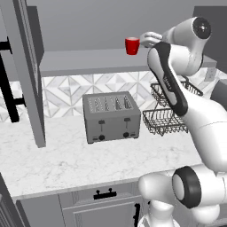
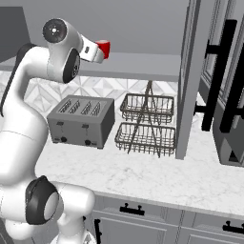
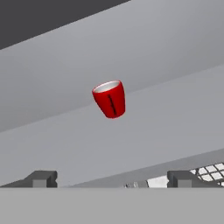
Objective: Gather all objects into one cabinet and sort the glasses and bowls to opposite sides.
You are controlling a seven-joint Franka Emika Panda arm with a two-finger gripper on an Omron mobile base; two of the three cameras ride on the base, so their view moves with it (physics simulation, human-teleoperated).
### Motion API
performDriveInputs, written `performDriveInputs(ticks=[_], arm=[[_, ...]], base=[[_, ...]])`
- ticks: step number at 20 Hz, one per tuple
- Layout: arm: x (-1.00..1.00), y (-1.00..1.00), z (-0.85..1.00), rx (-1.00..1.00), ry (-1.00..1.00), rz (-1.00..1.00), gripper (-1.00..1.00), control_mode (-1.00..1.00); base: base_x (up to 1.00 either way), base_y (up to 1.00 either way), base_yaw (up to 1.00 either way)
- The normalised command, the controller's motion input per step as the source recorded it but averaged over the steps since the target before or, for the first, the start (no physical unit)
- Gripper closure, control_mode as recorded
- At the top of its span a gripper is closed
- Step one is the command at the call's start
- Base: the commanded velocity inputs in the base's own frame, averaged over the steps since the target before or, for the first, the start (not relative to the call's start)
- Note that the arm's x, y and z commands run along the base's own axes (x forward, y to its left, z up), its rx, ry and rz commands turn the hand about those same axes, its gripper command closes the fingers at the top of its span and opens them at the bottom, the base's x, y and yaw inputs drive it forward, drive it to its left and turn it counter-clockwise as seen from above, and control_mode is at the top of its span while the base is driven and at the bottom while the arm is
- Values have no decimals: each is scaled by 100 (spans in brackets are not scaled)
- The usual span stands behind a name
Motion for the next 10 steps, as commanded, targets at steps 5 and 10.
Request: performDriveInputs(ticks=[5, 10], arm=[[11, 0, 0, 0, 0, 1, -100, -100], [29, 0, 0, 0, 0, 7, -100, -100]], base=[[0, 0, 0], [0, 0, 0]])
